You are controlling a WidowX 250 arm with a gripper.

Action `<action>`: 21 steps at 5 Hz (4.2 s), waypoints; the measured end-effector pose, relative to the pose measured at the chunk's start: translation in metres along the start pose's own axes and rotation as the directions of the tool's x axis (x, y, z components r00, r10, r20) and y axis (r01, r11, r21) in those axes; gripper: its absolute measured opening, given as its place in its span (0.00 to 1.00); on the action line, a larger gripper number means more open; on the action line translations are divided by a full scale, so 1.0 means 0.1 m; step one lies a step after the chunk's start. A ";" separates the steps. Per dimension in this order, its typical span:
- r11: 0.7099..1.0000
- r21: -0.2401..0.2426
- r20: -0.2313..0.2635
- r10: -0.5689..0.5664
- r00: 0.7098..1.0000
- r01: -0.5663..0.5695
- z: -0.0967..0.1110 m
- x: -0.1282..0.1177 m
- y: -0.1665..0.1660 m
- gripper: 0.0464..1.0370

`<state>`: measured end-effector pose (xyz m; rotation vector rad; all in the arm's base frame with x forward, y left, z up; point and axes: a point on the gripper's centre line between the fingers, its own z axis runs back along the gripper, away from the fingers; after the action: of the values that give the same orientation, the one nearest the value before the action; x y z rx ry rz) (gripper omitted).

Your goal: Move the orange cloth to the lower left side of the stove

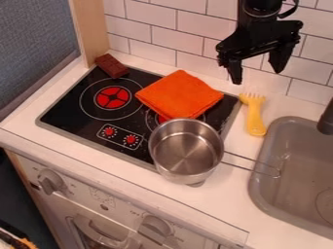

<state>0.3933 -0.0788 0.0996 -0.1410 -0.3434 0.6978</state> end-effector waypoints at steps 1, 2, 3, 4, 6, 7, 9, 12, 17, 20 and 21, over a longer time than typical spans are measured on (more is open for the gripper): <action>1.000 0.029 -0.022 0.003 1.000 -0.002 -0.12 -0.05 0.05 0.96; 0.996 0.078 -0.020 0.039 0.999 -0.038 -0.14 0.04 0.19 0.96; 0.987 0.108 -0.007 0.121 0.993 -0.119 -0.13 0.24 0.39 0.96; 0.979 0.122 0.008 0.161 0.987 -0.160 -0.13 0.34 0.49 0.96; 0.949 0.212 0.000 0.238 0.971 -0.233 -0.40 0.47 0.86 0.96; 0.925 0.268 -0.024 0.286 0.958 -0.270 -0.66 0.47 1.06 0.96; 0.901 0.305 0.020 0.319 0.948 -0.309 -0.77 0.50 1.16 0.96; 0.836 0.343 0.089 0.425 0.901 -0.429 -0.63 0.58 1.64 0.96; 0.608 0.396 0.178 0.684 0.708 -0.688 -0.33 0.63 2.83 0.96; 0.541 0.379 0.225 0.733 0.642 -0.751 -0.16 0.62 3.11 0.96; 0.562 0.358 0.215 0.728 0.651 -0.746 -0.14 0.64 3.04 0.96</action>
<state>0.2603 0.1941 0.0300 0.1642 -0.1491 1.6183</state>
